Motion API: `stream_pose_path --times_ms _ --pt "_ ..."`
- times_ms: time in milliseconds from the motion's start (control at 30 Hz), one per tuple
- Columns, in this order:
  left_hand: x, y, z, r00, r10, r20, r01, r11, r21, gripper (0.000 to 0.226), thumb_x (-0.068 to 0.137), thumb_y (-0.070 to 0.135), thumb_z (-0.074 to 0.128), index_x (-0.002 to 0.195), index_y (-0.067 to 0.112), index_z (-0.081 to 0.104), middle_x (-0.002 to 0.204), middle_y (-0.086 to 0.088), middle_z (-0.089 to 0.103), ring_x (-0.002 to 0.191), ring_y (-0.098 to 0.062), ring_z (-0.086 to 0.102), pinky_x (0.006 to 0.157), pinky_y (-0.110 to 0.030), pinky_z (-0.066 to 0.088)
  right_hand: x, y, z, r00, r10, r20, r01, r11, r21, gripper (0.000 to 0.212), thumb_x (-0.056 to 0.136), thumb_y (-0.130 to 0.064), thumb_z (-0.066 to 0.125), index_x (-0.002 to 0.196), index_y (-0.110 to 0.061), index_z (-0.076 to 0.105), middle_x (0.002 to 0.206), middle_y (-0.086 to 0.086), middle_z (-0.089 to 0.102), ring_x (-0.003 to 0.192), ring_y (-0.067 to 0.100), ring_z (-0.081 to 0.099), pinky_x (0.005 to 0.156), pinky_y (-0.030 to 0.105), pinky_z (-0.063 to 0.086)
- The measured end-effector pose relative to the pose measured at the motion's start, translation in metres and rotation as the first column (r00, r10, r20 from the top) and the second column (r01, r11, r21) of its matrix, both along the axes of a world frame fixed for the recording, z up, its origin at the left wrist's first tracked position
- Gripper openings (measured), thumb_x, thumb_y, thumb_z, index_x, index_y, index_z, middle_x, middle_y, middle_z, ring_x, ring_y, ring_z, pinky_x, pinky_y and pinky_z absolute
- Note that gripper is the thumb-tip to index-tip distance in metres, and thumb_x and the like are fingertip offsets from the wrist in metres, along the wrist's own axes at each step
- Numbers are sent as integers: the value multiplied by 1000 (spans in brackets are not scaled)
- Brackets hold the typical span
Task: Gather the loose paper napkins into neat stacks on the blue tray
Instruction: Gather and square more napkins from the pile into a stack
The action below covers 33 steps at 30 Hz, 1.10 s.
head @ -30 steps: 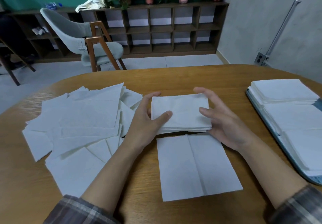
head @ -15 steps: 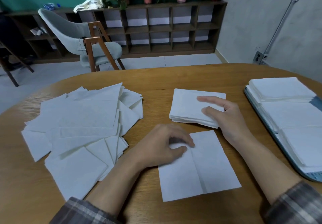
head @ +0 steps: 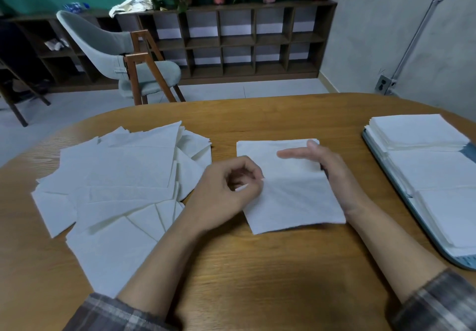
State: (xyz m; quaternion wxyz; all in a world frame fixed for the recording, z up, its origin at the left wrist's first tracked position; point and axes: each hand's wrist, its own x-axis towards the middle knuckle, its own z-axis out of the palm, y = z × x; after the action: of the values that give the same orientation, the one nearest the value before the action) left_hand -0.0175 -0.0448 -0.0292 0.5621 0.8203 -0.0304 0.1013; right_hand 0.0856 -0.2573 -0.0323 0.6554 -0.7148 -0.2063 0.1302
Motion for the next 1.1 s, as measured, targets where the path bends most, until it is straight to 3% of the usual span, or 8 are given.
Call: stream_pose_path --times_ms 100,167,300,400,467,667,833,1100 --pt "3 4 4 991 132 15 -131 989 -70 13 92 4 72 87 14 78 75 13 72 71 -2 62 66 -12 42 0 0 -5 967 148 -209 -130 986 101 79 92 -76 46 118 -9 79 122 14 76 113 24 72 91 33 56" --pt "5 8 4 978 205 35 -203 977 -69 11 93 11 77 89 20 82 89 15 79 75 -1 64 64 -12 42 2 2 -10 956 212 -205 -186 973 138 94 78 -87 57 125 -8 75 128 19 73 121 33 69 99 43 55" --pt "8 14 -2 961 275 36 -273 960 -62 8 95 22 77 96 26 83 87 24 76 62 3 48 59 -10 37 2 6 -15 972 169 -162 -148 980 135 77 70 -72 79 115 -9 78 110 13 79 99 27 77 84 35 56" --pt "10 13 -4 946 323 29 -320 945 -73 8 96 21 77 99 25 83 88 23 76 69 9 59 63 -5 40 -1 8 -17 987 116 -114 -108 992 71 39 85 -49 81 107 -17 81 113 12 79 107 34 75 89 42 52" --pt "12 12 -4 938 347 24 -343 933 -109 8 96 19 77 100 24 83 96 15 79 78 8 65 67 -5 43 -5 9 -13 990 110 -87 -106 993 49 25 89 -39 79 104 -19 82 110 7 80 100 23 77 82 31 56" --pt "14 6 -4 927 375 28 -367 918 -152 8 95 14 77 102 16 80 95 13 77 79 11 66 64 -5 45 -10 12 -8 994 89 -56 -88 996 21 37 85 -36 71 116 -14 76 108 1 81 96 12 76 75 18 56" --pt "17 5 -10 918 396 33 -383 904 -189 8 94 18 79 100 23 79 94 12 78 88 1 70 69 -13 48 -13 15 -8 996 70 -62 -71 997 -7 23 98 -28 66 114 -15 75 106 -4 81 92 7 74 74 15 54" --pt "16 1 -14 920 384 82 -376 921 -102 14 93 22 80 106 26 75 73 15 71 64 1 59 60 -14 42 -12 17 -9 998 37 -47 -36 999 23 26 107 -25 55 124 -24 74 113 -1 80 98 10 72 79 19 55"
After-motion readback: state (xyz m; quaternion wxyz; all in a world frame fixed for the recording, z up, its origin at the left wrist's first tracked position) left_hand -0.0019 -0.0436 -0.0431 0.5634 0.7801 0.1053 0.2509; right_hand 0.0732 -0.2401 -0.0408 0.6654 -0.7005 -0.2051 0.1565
